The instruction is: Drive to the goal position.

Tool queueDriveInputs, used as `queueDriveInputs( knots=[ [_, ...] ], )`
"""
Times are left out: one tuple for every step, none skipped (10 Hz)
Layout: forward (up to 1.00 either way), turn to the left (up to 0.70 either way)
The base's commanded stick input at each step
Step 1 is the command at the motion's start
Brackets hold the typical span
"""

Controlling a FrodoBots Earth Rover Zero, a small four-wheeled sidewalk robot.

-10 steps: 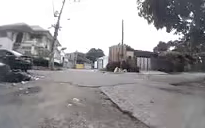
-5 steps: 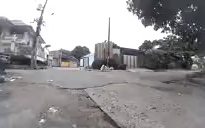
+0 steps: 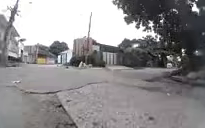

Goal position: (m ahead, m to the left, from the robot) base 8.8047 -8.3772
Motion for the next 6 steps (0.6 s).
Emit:
queueDriveInputs(
  knots=[
    [1.0, -0.18],
    [1.0, -0.4],
    [1.0, -0.37],
    [1.0, -0.27],
    [1.0, 0.0],
    [1.0, 0.0]
  ],
)
